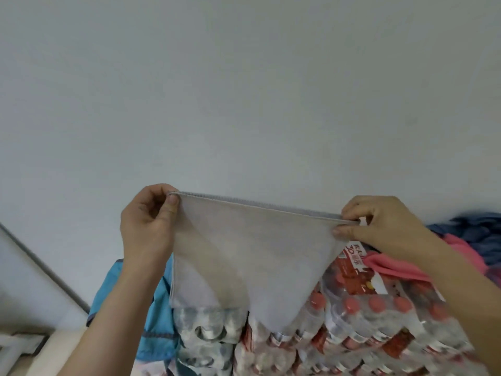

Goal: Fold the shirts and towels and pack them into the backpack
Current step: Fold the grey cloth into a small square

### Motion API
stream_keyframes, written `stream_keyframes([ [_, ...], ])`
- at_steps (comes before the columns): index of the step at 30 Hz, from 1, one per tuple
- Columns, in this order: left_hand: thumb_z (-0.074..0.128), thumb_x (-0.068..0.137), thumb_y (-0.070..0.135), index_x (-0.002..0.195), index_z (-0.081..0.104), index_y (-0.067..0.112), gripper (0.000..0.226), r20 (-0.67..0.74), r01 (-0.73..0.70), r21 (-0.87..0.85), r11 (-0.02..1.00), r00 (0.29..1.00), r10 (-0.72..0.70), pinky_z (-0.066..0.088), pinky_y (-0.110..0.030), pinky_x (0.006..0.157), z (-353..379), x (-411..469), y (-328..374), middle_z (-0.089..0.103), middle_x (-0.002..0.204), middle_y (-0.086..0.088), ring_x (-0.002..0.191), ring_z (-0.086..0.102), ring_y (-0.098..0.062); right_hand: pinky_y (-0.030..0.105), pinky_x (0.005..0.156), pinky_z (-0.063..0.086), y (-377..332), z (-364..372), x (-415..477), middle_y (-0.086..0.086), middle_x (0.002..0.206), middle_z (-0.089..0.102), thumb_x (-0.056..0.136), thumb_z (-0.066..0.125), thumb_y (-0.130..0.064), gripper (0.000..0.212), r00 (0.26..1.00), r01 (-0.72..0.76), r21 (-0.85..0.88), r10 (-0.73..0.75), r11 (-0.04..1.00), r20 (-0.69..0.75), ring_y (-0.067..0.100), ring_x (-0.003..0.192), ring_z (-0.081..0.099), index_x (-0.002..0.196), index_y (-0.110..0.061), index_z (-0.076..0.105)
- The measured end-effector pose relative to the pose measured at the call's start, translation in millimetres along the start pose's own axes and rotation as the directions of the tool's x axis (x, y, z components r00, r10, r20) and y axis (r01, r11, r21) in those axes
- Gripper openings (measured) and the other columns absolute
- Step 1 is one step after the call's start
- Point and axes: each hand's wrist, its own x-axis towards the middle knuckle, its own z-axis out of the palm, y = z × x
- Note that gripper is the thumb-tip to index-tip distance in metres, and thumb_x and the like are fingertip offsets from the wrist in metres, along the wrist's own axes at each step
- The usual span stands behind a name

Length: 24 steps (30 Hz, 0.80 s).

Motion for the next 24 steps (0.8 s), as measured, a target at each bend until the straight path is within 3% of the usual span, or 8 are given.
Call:
stream_keyframes([
  [4,0.056,0.091,0.001,0.081,0.064,0.021,0.023,0.046,-0.017,-0.050,0.999,0.999,0.019,0.042,-0.023,0.065,1,-31,30,0.058,0.071,0.007,0.065,0.050,-0.005,0.018,0.054,0.047,0,-40,-50,-0.001,0.076,0.069,0.062,0.080,-0.027,0.019,0.996,-0.055,0.409,0.077,0.911,-0.038,0.008,0.055,0.058,0.067,-0.011,0.073],
  [6,0.057,0.092,0.003,0.080,0.064,0.021,0.023,0.071,-0.007,-0.098,0.995,0.997,0.014,0.039,-0.027,0.063,2,-45,45,0.056,0.069,0.005,0.063,0.047,-0.008,0.020,0.051,0.049,4,-56,-66,0.008,0.074,0.067,0.057,0.087,-0.033,0.032,0.994,-0.033,0.560,0.086,0.828,-0.068,0.013,0.056,0.059,0.071,-0.008,0.073],
  [9,0.057,0.092,0.004,0.079,0.065,0.022,0.023,0.128,0.036,-0.152,0.988,0.992,-0.017,0.036,-0.031,0.059,9,-60,59,0.055,0.066,0.005,0.060,0.044,-0.010,0.018,0.048,0.050,11,-75,-77,0.002,0.070,0.066,0.034,0.093,-0.050,0.056,0.988,-0.003,0.685,0.107,0.729,-0.110,0.012,0.052,0.060,0.071,-0.014,0.070],
  [13,0.057,0.092,0.004,0.080,0.065,0.019,0.021,0.205,0.063,-0.152,0.986,0.978,-0.031,0.040,-0.021,0.057,25,-65,66,0.055,0.063,0.006,0.058,0.046,-0.006,0.017,0.055,0.053,24,-91,-75,0.000,0.073,0.065,0.024,0.095,-0.045,0.073,0.964,-0.019,0.780,0.218,0.625,-0.152,0.010,0.061,0.064,0.088,-0.018,0.070],
  [15,0.057,0.092,0.005,0.082,0.064,0.019,0.019,0.211,0.034,-0.113,0.993,0.977,-0.009,0.039,-0.016,0.053,32,-64,56,0.056,0.061,0.007,0.056,0.045,-0.006,0.017,0.059,0.054,33,-89,-69,0.005,0.076,0.062,0.037,0.094,-0.031,0.061,0.949,-0.093,0.768,0.290,0.633,-0.124,0.009,0.063,0.065,0.093,-0.017,0.073],
  [17,0.058,0.092,0.007,0.086,0.059,0.024,0.018,0.208,0.022,-0.034,0.999,0.978,-0.014,0.037,-0.021,0.051,38,-58,36,0.059,0.064,-0.001,0.056,0.044,-0.010,0.016,0.059,0.055,42,-72,-55,0.009,0.081,0.062,0.064,0.081,-0.005,0.030,0.923,-0.206,0.765,0.380,0.610,-0.054,0.008,0.062,0.065,0.092,-0.009,0.071],
  [19,0.056,0.093,0.006,0.083,0.052,0.030,0.026,0.234,0.020,0.085,0.996,0.971,-0.040,0.034,-0.024,0.050,43,-48,1,0.058,0.064,-0.007,0.054,0.041,-0.014,0.016,0.057,0.055,55,-39,-36,0.010,0.082,0.063,0.077,0.069,0.007,0.015,0.876,-0.329,0.734,0.482,0.594,0.003,0.011,0.064,0.065,0.086,-0.006,0.067],
  [24,0.045,0.080,-0.012,0.063,0.059,0.033,0.050,0.312,0.026,0.475,0.880,0.930,-0.196,0.037,-0.013,0.053,50,-10,-94,0.065,0.070,-0.002,0.059,0.051,-0.014,0.020,0.047,0.053,94,70,17,0.006,0.065,0.054,0.082,0.067,0.009,0.022,0.780,-0.486,0.616,0.625,0.619,-0.012,0.016,0.055,0.054,0.071,-0.009,0.060],
])
